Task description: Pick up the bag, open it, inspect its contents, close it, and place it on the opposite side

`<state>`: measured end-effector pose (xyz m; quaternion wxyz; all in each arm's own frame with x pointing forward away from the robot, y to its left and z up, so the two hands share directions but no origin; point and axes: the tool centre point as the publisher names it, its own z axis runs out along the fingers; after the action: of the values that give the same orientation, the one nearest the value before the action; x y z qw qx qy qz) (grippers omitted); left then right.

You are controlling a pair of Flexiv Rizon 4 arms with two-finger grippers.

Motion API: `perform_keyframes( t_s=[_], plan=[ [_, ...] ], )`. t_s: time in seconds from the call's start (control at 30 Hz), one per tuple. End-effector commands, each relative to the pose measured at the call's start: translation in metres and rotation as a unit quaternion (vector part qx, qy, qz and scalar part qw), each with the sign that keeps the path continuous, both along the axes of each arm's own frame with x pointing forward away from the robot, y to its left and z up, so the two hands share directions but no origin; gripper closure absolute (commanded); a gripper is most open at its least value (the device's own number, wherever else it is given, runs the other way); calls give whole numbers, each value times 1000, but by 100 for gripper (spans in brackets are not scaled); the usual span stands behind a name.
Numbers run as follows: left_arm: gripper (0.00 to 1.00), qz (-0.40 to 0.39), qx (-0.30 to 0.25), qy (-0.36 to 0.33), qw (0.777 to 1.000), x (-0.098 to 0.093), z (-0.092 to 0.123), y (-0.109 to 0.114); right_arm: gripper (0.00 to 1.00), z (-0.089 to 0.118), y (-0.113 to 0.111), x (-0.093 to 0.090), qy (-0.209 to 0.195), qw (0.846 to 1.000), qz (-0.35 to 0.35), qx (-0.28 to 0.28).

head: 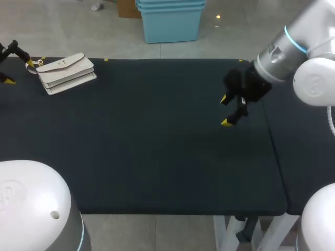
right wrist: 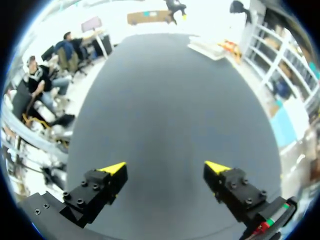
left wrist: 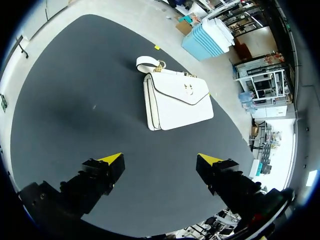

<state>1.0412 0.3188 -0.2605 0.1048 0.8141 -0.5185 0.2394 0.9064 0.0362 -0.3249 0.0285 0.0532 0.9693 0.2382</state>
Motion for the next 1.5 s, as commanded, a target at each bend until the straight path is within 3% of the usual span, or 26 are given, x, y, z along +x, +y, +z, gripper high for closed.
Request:
perform_keyframes(
  t_s=[0.03, 0.27, 0.5, 0.9, 0.97, 1.17, 1.43, 1.5],
  plan=[
    [0, -1, -5, 1, 1000, 4, -5, 3, 0, -7, 4, 2, -5, 1000, -8, 2],
    [0, 20, -26, -2, 999, 6, -11, 5, 0, -11, 4, 6, 5, 1000, -24, 4],
    [0, 57, -60, -1, 997, 13, -32, 11, 0, -11, 4, 6, 5, 1000, -24, 4],
    [0, 94, -88, -1, 992, 52, -56, 15, 0, -11, 4, 6, 5, 1000, -24, 4],
    [4, 87, -95, 12, 992, 58, -61, 13, 0, -11, 4, 6, 5, 1000, -24, 4],
    [31, 84, -105, 27, 991, 74, -71, 10, 0, -11, 4, 6, 5, 1000, -24, 4],
    [53, 75, -113, 43, 990, 94, -82, 3, 0, -11, 4, 6, 5, 1000, -24, 4],
    [54, 75, -113, 44, 990, 98, -83, 1, 0, -11, 4, 6, 5, 1000, -24, 4]
  ],
)
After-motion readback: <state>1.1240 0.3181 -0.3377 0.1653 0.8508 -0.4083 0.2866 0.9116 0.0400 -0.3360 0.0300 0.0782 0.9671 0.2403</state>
